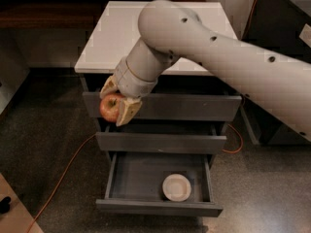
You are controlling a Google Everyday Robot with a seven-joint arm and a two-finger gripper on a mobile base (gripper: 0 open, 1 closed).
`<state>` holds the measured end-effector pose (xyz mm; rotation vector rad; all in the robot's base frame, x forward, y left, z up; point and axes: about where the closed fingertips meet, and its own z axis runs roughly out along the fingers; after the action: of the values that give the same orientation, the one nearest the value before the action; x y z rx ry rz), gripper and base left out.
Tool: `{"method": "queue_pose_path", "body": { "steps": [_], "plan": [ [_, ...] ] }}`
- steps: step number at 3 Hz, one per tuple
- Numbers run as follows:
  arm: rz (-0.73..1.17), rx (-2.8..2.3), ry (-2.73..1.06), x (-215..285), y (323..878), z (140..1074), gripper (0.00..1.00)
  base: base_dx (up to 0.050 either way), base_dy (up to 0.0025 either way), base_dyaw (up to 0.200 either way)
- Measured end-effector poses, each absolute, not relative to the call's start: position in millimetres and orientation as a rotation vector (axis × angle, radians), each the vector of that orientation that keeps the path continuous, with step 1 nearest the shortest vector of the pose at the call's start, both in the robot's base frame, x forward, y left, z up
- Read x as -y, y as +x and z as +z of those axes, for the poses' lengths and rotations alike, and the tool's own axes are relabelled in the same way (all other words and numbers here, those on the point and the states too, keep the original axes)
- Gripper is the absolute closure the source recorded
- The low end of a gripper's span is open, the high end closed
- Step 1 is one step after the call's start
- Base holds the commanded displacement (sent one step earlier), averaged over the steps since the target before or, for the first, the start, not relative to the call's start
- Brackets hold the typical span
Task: Pick apple from bottom drawer and place on counter
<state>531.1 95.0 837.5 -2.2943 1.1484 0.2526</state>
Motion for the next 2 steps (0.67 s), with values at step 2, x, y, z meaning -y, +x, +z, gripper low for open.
{"method": "queue_pose_path", "body": {
  "steps": [2],
  "plan": [
    [0.266,-1.287,-2.211,-64.0,582.5,890.9,1.0,0.0,0.0,0.0]
  ]
}}
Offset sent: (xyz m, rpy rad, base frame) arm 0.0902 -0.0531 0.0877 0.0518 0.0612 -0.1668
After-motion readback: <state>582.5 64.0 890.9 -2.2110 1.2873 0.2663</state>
